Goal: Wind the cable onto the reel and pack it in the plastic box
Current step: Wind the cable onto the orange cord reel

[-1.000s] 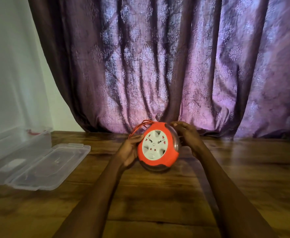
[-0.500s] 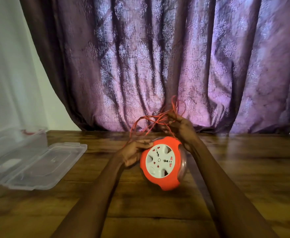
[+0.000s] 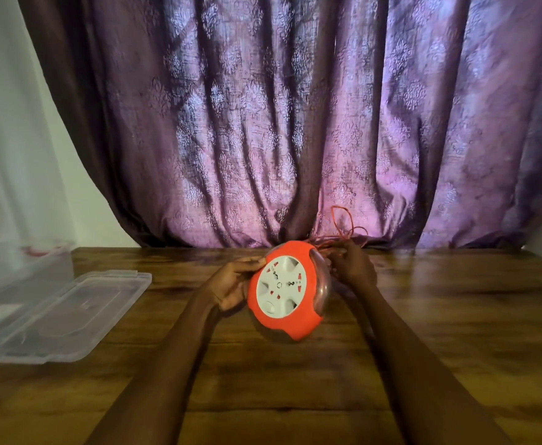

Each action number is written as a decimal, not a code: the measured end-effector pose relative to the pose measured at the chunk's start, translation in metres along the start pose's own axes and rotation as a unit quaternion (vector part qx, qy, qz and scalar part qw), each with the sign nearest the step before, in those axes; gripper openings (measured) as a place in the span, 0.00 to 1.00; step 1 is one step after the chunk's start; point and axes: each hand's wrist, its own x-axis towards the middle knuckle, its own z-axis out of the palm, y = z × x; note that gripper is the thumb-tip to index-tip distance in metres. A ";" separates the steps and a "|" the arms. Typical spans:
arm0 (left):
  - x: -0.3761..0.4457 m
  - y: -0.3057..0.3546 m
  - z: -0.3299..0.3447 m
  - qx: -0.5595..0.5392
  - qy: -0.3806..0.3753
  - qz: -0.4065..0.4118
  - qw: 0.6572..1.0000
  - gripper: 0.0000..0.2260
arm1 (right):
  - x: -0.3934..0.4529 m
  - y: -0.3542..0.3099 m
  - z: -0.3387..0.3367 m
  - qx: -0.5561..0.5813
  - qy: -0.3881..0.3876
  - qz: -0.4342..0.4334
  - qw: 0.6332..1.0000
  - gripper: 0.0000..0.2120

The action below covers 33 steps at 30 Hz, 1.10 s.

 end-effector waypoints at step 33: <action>0.016 0.029 0.026 -0.284 0.241 0.223 0.901 0.13 | -0.023 -0.066 0.005 -0.044 0.232 -0.276 0.932 0.20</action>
